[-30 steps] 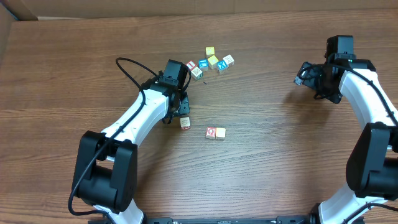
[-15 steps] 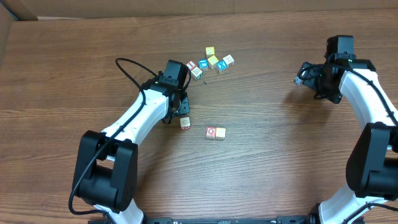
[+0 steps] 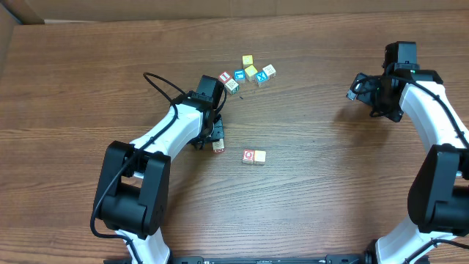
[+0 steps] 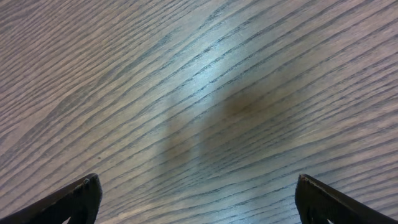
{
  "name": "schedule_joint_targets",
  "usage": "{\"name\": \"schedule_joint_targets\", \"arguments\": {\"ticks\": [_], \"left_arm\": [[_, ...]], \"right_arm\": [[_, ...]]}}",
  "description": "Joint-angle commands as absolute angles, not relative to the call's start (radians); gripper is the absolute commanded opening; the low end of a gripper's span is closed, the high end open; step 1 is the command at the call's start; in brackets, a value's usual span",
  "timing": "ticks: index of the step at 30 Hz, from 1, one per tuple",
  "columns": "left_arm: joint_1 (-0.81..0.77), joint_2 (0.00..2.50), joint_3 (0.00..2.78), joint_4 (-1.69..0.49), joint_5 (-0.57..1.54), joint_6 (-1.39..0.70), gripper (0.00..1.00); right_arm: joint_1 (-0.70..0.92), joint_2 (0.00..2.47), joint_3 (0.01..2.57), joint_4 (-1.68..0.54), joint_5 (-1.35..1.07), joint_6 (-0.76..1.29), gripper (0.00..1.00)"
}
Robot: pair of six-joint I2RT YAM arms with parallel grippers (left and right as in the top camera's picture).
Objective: Flip 3 blocks
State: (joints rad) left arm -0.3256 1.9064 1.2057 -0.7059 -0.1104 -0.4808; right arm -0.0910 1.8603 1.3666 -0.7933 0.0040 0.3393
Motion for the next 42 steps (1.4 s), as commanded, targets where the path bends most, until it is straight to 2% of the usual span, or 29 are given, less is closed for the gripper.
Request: {"name": "schedule_joint_targets", "arguments": {"ticks": [1,11,20,27,33,42], "left_arm": [[-0.331,1.938,1.199,-0.705,-0.076,-0.503,0.29],[-0.338,1.980,1.202,-0.698,0.059,-0.495,0.12],[-0.338,1.979,1.288,-0.718,0.092,-0.495,0.07],[-0.326,1.919,1.425,-0.859,-0.123,-0.525,0.06],[-0.326,1.900,1.423,-0.974,-0.139,-0.540,0.08],[-0.346,1.903,1.203,-0.829,-0.053,-0.539,0.04]], "right_arm": [[-0.091,1.859,1.376,-0.788,0.007,0.336,1.00],[-0.091,1.859,1.376,-0.788,0.007,0.336,1.00],[-0.091,1.859,1.376,-0.788,0.007,0.336,1.00],[-0.091,1.859,1.376,-0.788,0.007,0.336,1.00],[-0.091,1.859,1.376,-0.788,0.007,0.336,1.00],[-0.091,1.859,1.376,-0.788,0.007,0.336,1.00]]}}
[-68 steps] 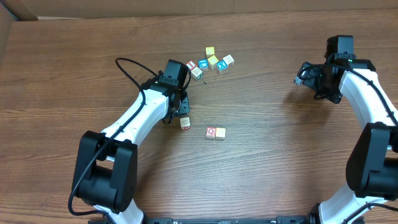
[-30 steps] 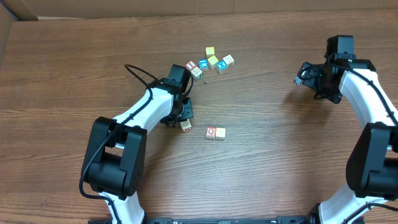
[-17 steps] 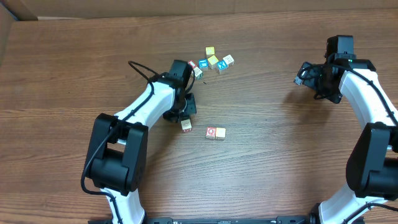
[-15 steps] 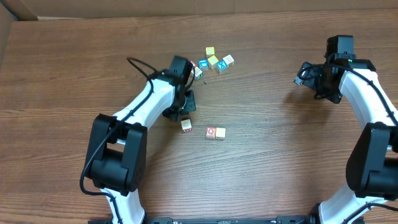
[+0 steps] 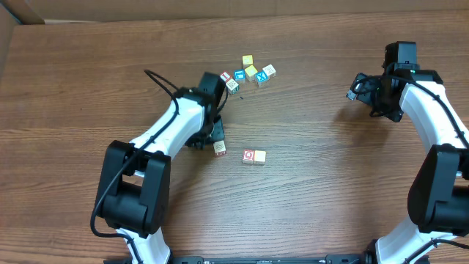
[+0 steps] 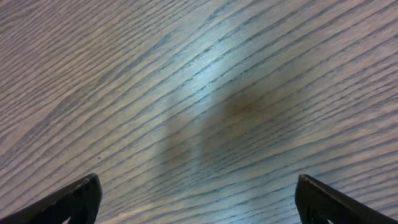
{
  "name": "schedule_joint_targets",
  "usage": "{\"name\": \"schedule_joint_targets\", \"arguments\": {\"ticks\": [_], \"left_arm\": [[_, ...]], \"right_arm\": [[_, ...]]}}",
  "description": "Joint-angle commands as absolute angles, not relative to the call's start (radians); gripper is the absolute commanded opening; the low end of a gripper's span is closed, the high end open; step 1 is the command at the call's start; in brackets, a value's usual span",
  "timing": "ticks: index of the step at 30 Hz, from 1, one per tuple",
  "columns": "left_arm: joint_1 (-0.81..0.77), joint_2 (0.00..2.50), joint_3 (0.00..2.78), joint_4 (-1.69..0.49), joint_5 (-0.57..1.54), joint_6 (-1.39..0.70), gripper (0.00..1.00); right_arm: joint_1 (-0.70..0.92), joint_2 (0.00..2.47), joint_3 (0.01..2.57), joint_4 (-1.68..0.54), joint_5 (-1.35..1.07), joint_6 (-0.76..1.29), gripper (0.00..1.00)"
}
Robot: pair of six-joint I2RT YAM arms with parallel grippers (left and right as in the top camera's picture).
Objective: Flip 3 blocks
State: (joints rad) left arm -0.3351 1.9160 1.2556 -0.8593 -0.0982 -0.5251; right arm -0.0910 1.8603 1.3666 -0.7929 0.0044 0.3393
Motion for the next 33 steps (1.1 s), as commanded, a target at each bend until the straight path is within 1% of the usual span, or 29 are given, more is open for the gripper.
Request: {"name": "schedule_joint_targets", "arguments": {"ticks": [1,8,12,24,33], "left_arm": [[-0.346,1.903,1.190,-0.814,-0.046,-0.539,0.05],[-0.348,1.903,1.175,-0.711,0.068,-0.481,0.04],[-0.349,1.903,1.175,-0.701,0.122,-0.456,0.04],[-0.398,1.903,1.175,-0.699,0.129,-0.440,0.04],[-0.419,1.902,1.176,-0.726,0.039,-0.441,0.04]], "right_arm": [[-0.091,1.859,1.376,-0.788,0.007,0.336,1.00],[-0.091,1.859,1.376,-0.788,0.007,0.336,1.00],[-0.091,1.859,1.376,-0.788,0.007,0.336,1.00],[-0.091,1.859,1.376,-0.788,0.006,0.336,1.00],[-0.091,1.859,1.376,-0.788,0.007,0.336,1.00]]}}
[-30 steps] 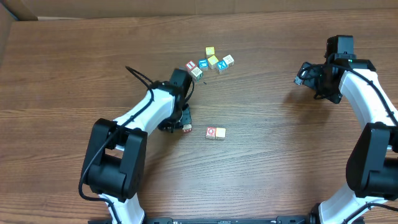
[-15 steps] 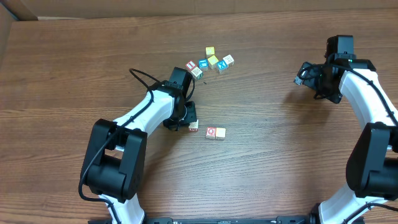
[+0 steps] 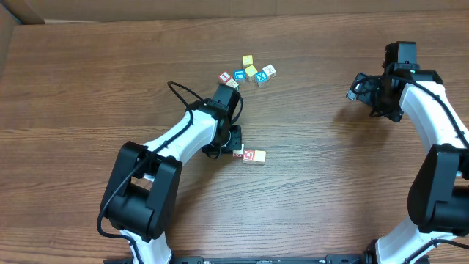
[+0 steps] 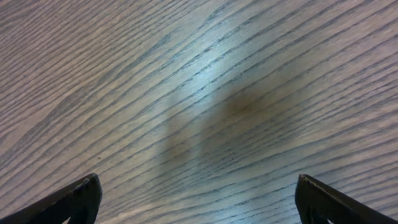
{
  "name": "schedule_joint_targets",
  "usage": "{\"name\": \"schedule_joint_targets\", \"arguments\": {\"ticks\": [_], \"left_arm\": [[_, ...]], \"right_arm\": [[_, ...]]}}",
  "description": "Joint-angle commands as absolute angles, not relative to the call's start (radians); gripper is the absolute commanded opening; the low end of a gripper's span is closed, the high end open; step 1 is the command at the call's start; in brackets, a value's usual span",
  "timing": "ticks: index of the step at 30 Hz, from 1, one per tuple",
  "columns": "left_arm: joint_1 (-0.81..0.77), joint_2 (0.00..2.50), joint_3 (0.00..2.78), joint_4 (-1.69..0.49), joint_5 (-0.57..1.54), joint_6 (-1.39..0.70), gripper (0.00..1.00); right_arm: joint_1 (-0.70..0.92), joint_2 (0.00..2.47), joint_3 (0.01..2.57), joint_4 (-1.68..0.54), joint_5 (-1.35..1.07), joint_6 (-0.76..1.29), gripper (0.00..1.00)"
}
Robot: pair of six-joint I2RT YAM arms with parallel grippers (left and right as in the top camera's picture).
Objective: Flip 3 blocks
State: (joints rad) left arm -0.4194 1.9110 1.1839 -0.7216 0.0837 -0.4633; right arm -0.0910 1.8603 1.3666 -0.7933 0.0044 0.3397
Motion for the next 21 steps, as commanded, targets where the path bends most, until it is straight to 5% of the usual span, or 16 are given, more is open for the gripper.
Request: {"name": "schedule_joint_targets", "arguments": {"ticks": [1,21], "left_arm": [[-0.419,1.901,1.177,-0.726,0.025,-0.442,0.04],[-0.466,1.930,1.364,-0.672,-0.033,-0.453,0.04]], "right_arm": [[-0.091,1.859,1.376,-0.788,0.007,0.336,1.00],[-0.091,1.859,1.376,-0.788,0.007,0.336,1.00]]}}
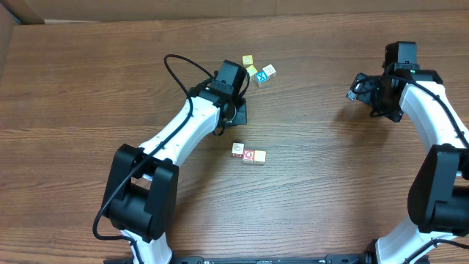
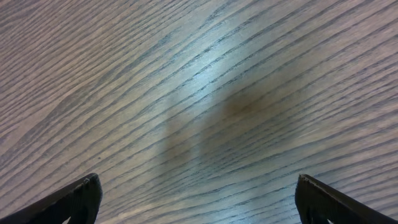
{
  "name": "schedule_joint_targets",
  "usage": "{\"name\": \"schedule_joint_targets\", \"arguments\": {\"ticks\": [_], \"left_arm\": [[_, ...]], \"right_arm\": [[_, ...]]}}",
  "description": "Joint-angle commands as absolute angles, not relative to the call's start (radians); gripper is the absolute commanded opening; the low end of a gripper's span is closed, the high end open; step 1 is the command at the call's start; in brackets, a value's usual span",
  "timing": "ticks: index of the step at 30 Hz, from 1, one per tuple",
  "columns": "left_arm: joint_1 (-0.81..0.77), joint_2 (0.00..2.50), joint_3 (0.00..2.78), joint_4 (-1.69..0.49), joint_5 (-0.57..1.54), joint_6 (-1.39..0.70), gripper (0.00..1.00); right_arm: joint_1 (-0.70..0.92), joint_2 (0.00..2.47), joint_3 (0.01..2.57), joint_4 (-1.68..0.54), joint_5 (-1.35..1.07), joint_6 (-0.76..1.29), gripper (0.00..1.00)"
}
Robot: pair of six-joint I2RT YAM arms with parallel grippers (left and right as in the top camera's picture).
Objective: Flip 3 blocks
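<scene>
Three small blocks lie in a row mid-table: a white block with a red-marked face (image 1: pixel 238 149), a red-faced block (image 1: pixel 249 156) and a plain tan block (image 1: pixel 260 157). Behind them is a cluster: two yellow blocks (image 1: pixel 248 60), a white block (image 1: pixel 269 70) and a blue X block (image 1: pixel 261 79). My left gripper (image 1: pixel 236 111) hangs at the cluster's near left edge, hiding some blocks; its fingers do not show clearly. My right gripper (image 2: pixel 199 208) is open over bare wood at the far right (image 1: pixel 360 89), with nothing between its fingers (image 2: pixel 78 199).
The wooden table (image 1: pixel 330 183) carries nothing else. The left arm's black cable (image 1: pixel 176 62) loops above the elbow near the cluster. The table's back edge runs along the top of the overhead view.
My left gripper was down at the left end of the row, on the white block beside the red-faced one. It is now back at the cluster, and that block stays in the row. The right arm is unchanged.
At first my left gripper was at a block left of a two-block pair. It stayed there a moment later. Then the block stood against the pair with the gripper on it. Now the row has three blocks and the gripper is at the cluster.
</scene>
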State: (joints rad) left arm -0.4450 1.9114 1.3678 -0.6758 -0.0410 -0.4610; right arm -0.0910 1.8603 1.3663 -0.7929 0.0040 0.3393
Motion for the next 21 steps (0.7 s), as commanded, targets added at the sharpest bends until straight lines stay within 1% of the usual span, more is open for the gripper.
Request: {"name": "schedule_joint_targets", "arguments": {"ticks": [1,12,21], "left_arm": [[-0.472,1.938,1.363,-0.673,-0.032,-0.453,0.04],[-0.494,1.992,1.363,-0.699,-0.032,-0.453,0.04],[-0.495,1.991,1.363,-0.764,0.057,-0.453,0.04]], "right_arm": [[-0.091,1.859,1.376,-0.788,0.007,0.336,1.00],[-0.091,1.859,1.376,-0.788,0.007,0.336,1.00],[-0.091,1.859,1.376,-0.788,0.007,0.336,1.00]]}}
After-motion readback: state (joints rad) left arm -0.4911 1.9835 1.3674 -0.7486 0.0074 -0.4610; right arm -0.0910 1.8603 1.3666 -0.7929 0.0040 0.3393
